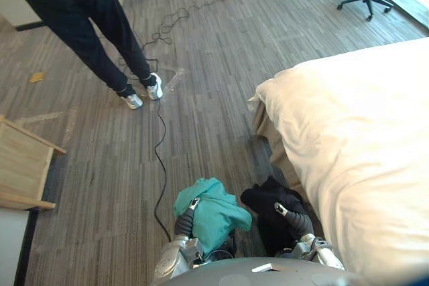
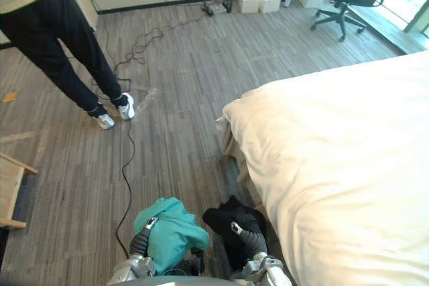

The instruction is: Tidy the bed and pick cloth on bed and put in laundry

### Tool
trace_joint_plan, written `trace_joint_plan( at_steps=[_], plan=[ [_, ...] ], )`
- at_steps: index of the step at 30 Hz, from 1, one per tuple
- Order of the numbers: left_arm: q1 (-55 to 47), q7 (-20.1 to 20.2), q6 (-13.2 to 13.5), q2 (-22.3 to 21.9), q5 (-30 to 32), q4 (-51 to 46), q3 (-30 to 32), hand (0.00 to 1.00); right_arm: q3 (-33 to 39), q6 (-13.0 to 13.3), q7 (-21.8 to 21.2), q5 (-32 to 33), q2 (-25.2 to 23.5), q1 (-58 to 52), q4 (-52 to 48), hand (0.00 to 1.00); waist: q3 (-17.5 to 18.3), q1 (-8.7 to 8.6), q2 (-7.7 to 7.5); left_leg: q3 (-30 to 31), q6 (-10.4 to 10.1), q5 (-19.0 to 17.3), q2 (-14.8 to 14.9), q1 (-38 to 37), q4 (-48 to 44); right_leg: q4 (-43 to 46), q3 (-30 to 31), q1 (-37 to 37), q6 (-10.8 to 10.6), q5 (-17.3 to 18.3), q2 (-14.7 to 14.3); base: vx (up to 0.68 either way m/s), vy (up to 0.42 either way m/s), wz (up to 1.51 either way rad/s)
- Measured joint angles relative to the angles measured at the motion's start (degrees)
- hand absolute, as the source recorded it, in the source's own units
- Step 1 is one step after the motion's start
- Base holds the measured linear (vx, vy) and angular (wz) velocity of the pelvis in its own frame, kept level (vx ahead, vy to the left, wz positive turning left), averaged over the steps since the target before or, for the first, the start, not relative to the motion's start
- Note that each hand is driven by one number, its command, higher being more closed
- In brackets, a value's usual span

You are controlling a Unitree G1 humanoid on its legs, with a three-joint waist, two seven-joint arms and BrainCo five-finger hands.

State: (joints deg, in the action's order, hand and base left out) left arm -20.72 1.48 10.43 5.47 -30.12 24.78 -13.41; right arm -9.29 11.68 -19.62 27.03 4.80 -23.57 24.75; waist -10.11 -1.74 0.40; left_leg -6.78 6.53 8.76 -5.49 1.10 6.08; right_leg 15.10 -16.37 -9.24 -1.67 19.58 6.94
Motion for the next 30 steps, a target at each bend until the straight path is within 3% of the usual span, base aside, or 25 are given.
trace_joint_plan(
  at_steps=[1, 3, 5, 11, 14, 17, 22, 30],
  plan=[
    [-0.1, 0.0, 0.0, 0.0, 0.0, 0.0, -0.2, 1.00, 0.0, 0.0, 0.0, 1.3, 0.3, -0.8, -0.2, 1.00, 0.2, 1.03, 0.45, 0.3, -0.6, 0.5, 0.4, 0.3, 0.0, -1.0, 0.0, -0.1, -0.4, -0.3, -0.6, 0.01, -0.124, 0.22],
    [-0.6, -0.1, 0.0, 0.1, 0.2, 0.0, -1.6, 1.00, 0.9, 0.1, 0.0, 3.6, 0.2, -0.6, -0.7, 1.00, 1.0, 1.01, 1.04, 1.2, -0.9, 0.8, 0.5, 1.6, 0.0, -2.6, -2.0, -0.2, -1.6, -0.9, -1.0, 0.03, -0.106, 0.36],
    [0.0, -0.1, -0.1, 0.0, 0.3, 0.0, -4.3, 1.00, 2.0, 0.0, 0.4, 5.9, 0.2, -0.9, -0.9, 1.00, 0.8, 1.13, 0.54, 1.2, -0.9, 0.8, 0.2, 1.9, 0.0, -3.4, -3.2, -0.9, -1.9, -1.0, -0.9, 0.08, -0.092, 0.36],
    [0.1, -0.2, 0.1, 0.9, 0.5, -0.5, -6.3, 1.00, 1.5, 0.0, 2.5, 7.6, -0.7, 0.5, -0.9, 1.00, 1.0, 1.40, -1.29, 2.7, -0.5, 0.3, -0.5, -0.1, -0.3, -2.2, 1.4, -2.7, -1.2, -2.6, -1.3, 0.16, -0.094, 0.12],
    [0.0, -0.9, 0.1, 0.7, 0.2, -0.4, -6.2, 1.00, 0.2, 0.1, 3.0, 8.2, -0.9, 0.9, -0.9, 1.00, 0.8, 1.47, -0.72, 3.3, -1.3, -0.4, 1.6, -2.3, -0.3, -1.2, 4.9, -2.1, 1.5, -1.7, -2.6, 0.06, -0.060, -0.02],
    [0.0, -1.8, -0.1, 1.0, 0.0, 0.5, -6.4, 1.00, -1.2, 0.5, 4.0, 8.2, -1.0, 0.8, -0.4, 1.00, 1.1, 0.78, -1.10, 3.3, -2.9, -0.4, 1.7, -3.7, 0.0, -4.4, 6.4, -1.0, 0.9, -3.6, -2.0, -0.07, -0.041, -0.03],
    [-1.0, -1.9, -0.1, -0.1, 0.0, 1.4, -8.0, 1.00, -0.3, 0.7, 5.2, 8.3, 0.4, -0.7, -0.2, 1.00, 2.3, 1.04, 1.02, 2.7, -4.9, -1.0, 3.5, -4.0, 0.0, -5.4, 6.3, -1.4, 0.9, -3.5, -3.5, -0.05, -0.083, -0.07],
    [-1.1, -2.0, -0.1, 0.2, -0.5, 1.2, -8.0, 1.00, -0.3, 0.7, 5.2, 8.2, -0.1, -0.9, -0.2, 1.00, 2.4, 1.09, -0.43, 2.8, -4.8, -1.5, 2.7, -4.1, 0.0, -7.0, 6.4, -2.8, 1.0, -3.9, -2.9, 0.05, -0.039, 0.02]
  ],
)
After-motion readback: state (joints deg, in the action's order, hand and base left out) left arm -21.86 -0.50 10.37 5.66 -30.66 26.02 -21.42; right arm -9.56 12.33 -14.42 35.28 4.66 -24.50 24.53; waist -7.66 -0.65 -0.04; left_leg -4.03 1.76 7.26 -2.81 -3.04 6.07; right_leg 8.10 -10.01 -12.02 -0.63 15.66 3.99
